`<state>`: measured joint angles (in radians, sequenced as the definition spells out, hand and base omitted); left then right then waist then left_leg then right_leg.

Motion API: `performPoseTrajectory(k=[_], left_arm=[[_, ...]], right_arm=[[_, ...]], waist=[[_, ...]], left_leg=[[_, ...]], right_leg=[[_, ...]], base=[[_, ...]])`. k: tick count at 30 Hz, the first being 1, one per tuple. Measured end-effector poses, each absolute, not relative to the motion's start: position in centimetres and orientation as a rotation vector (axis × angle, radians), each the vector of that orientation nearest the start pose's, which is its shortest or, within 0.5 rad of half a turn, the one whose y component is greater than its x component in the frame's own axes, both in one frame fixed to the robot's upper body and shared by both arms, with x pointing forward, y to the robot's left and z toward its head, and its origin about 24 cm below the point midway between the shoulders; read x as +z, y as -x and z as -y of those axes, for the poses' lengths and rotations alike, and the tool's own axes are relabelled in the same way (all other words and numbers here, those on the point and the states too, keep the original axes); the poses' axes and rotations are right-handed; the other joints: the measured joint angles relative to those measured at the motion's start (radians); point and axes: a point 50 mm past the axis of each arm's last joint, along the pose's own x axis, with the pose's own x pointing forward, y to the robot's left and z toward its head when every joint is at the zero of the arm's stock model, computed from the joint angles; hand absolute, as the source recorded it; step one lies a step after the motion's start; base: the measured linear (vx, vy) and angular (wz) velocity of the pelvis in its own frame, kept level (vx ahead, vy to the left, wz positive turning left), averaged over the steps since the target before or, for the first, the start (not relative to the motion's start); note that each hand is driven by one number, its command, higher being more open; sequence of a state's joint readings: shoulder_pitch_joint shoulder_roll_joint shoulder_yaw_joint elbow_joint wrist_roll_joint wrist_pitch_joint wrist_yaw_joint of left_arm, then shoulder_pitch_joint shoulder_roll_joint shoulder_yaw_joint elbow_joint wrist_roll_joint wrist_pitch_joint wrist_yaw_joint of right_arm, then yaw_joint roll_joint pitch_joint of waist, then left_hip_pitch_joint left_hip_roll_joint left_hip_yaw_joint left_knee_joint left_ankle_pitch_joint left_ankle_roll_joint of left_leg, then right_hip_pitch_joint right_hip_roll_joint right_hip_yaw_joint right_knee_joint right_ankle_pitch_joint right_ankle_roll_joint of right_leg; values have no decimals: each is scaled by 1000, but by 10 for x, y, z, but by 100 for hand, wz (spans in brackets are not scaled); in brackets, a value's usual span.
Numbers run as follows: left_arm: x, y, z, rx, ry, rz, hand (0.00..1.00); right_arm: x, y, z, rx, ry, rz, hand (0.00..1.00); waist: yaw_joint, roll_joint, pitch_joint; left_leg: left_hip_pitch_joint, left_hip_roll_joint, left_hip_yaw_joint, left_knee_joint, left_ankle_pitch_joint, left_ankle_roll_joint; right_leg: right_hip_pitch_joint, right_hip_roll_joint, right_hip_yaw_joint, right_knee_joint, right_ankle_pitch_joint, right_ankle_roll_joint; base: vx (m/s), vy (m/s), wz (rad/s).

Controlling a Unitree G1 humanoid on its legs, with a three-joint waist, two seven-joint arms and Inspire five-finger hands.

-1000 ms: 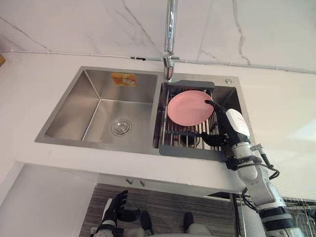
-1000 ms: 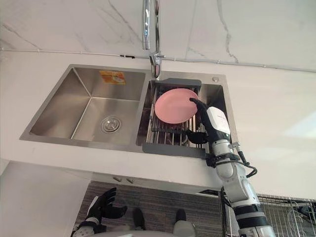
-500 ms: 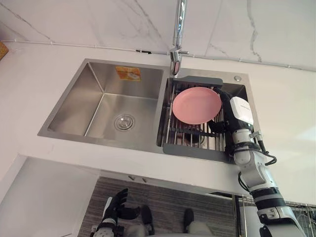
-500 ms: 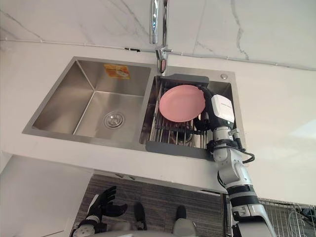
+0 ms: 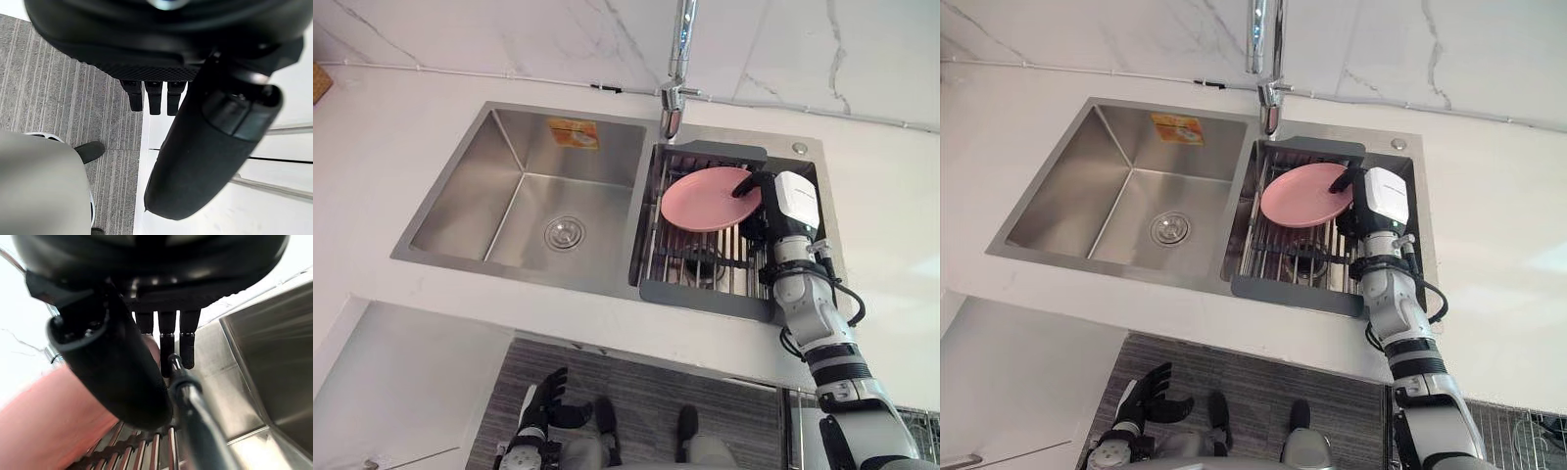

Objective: Walk over to the sink, pick up the cup, carry it to the dishwasher, place the cup inside the dishwasher, then close the dishwasher door

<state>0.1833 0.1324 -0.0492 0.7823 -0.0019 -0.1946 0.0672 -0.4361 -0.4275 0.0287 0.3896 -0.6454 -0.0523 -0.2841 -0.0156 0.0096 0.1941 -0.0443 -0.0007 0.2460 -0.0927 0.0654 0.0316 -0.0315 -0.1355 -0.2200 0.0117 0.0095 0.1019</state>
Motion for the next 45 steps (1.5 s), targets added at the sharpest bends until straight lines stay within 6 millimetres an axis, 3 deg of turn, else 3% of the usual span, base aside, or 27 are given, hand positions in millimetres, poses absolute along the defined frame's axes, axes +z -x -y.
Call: performPoseTrajectory(k=[9, 20, 22, 24, 27, 33, 40, 41, 42, 43, 44, 45], left_arm=[[-129, -124, -196, 92, -152, -761, 90], [-128, -128, -186, 84, -126, -748, 90], [-129, -127, -187, 87, -127, -755, 90], [-129, -128, -187, 87, -126, -752, 90], [-131, -125, -188, 99, -133, -774, 90], [-133, -122, -190, 111, -134, -787, 90], [-131, -121, -206, 186, -120, -786, 90], [-130, -124, -209, 195, -120, -781, 90], [-130, -122, -211, 211, -113, -789, 90], [-130, -121, -213, 222, -106, -791, 90], [-130, -120, -216, 235, -105, -792, 90], [-131, -118, -217, 237, -107, -798, 90]], right_arm=[[115, -325, 227, -267, 1017, 259, 30], [135, -287, 229, -322, 913, 384, 30], [145, -277, 220, -308, 893, 472, 30], [174, -262, 205, -292, 870, 671, 30], [196, -245, 199, -314, 824, 831, 30], [188, -244, 198, -294, 727, 798, 30], [177, -240, 199, -295, 715, 749, 30], [174, -239, 200, -300, 718, 734, 30], [166, -235, 206, -320, 739, 694, 30], [163, -232, 210, -333, 744, 672, 30], [157, -228, 216, -358, 760, 637, 30], [152, -223, 222, -384, 782, 606, 30]], waist=[[-5, -8, 7], [2, -8, 8], [-2, -8, 8], [-18, -9, 9], [-38, -10, 9], [-38, -19, 15], [-53, -67, 42], [-52, -74, 46], [-55, -70, 46], [-55, -69, 46], [-52, -71, 47], [-51, -79, 44]], left_leg=[[11, 2, 0, 4, 5, -2], [18, 17, 12, 6, 0, -9], [30, 20, 32, 15, -16, -15], [34, 27, 71, 74, -63, -14], [41, 35, 104, 106, -88, -11], [59, 23, 136, 125, -125, 5], [79, 15, 247, 169, -159, 10], [78, 20, 267, 181, -165, 12], [78, 37, 292, 186, -174, 17], [77, 50, 298, 185, -175, 18], [73, 66, 316, 188, -177, 21], [70, 71, 336, 195, -180, 21]], right_leg=[[11, -1, 1, 0, 0, 0], [14, 4, 11, 1, 8, -6], [16, 6, 43, 5, 9, -6], [21, 5, 84, 8, 14, -5], [17, 10, 121, 10, 36, -8], [-23, 12, 202, 47, 53, -8], [-66, 2, 244, 80, 58, -3], [-70, -3, 212, 78, 41, -27], [-74, -12, 117, 80, -18, -105], [-75, -13, 81, 81, -37, -133], [-85, -22, 31, 117, -49, -150], [-119, -44, -17, 209, -62, -135]], base=[[0, 0, 0], [2, 0, -2], [42, 9, -38], [33, 27, -53], [-8, 33, -39], [-87, 57, -50], [-140, 5, -50], [-128, -42, -59], [-90, -14, -59], [-79, -13, -60], [-66, -12, -50], [-61, -36, -53]])
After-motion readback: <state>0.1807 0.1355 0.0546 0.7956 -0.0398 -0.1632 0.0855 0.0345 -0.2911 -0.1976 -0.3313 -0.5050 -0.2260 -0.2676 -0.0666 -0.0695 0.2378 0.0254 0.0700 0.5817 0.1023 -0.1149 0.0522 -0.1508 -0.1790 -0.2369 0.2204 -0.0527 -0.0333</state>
